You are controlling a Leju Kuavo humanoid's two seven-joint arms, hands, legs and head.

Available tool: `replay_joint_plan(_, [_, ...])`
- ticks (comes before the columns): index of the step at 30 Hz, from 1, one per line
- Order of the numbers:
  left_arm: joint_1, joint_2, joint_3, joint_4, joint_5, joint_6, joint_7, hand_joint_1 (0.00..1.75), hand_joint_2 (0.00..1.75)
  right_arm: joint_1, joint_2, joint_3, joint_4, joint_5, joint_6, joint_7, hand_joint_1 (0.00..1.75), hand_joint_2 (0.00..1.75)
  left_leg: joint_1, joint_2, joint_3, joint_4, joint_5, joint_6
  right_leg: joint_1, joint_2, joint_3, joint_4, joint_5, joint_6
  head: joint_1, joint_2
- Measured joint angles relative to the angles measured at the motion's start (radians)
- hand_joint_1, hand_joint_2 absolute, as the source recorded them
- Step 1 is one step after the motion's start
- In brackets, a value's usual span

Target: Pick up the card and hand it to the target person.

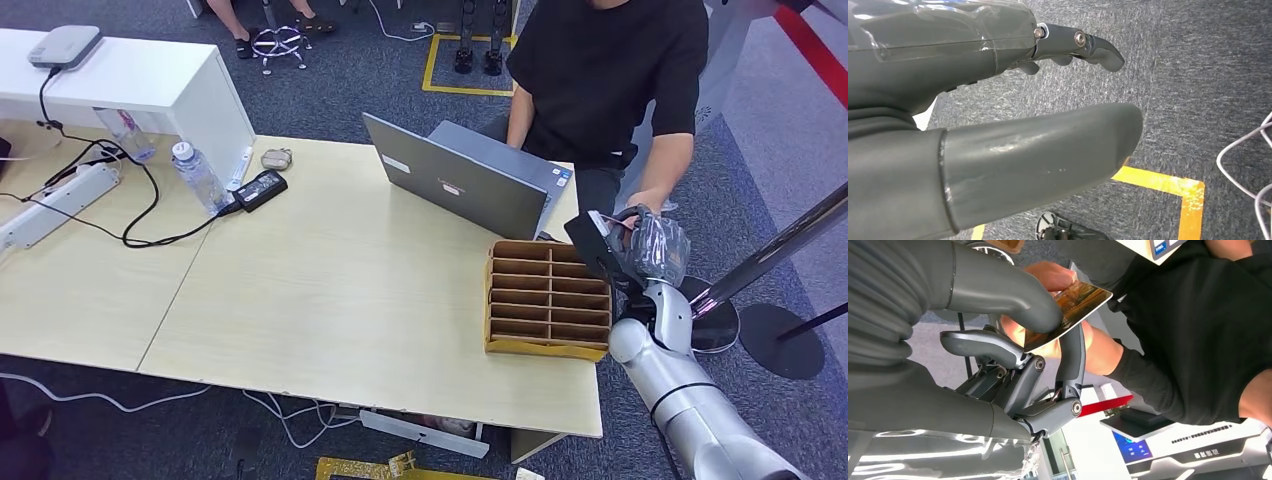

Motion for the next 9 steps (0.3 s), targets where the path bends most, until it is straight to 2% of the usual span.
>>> replay_joint_plan(4, [0.000, 0.000, -0.007, 0.000, 0.000, 0.000, 0.005, 0.00, 0.00, 0.000, 0.000, 0.000, 0.005, 0.003, -0.001, 0.009, 1.38, 1.75, 0.000, 0.000, 0.000, 0.000, 0.000, 0.000, 0.000, 0.000, 0.000, 0.000, 0.000, 0.000, 0.000, 0.000])
replay_joint_plan(6, [0.000, -0.001, -0.011, 0.000, 0.000, 0.000, 0.005, 0.00, 0.00, 0.000, 0.000, 0.000, 0.005, 0.006, -0.001, 0.016, 1.01, 1.75, 0.000, 0.000, 0.000, 0.000, 0.000, 0.000, 0.000, 0.000, 0.000, 0.000, 0.000, 0.000, 0.000, 0.000])
replay_joint_plan(8, [0.000, -0.001, -0.015, 0.000, 0.000, 0.000, 0.005, 0.00, 0.00, 0.001, 0.000, 0.000, 0.006, 0.008, 0.000, 0.021, 0.34, 1.75, 0.000, 0.000, 0.000, 0.000, 0.000, 0.000, 0.000, 0.000, 0.000, 0.000, 0.000, 0.000, 0.000, 0.000])
replay_joint_plan(9, [0.000, -0.001, -0.017, 0.000, 0.000, 0.000, 0.004, 0.00, 0.00, 0.001, 0.000, 0.000, 0.006, 0.009, 0.001, 0.023, 0.18, 1.75, 0.000, 0.000, 0.000, 0.000, 0.000, 0.000, 0.000, 0.000, 0.000, 0.000, 0.000, 0.000, 0.000, 0.000])
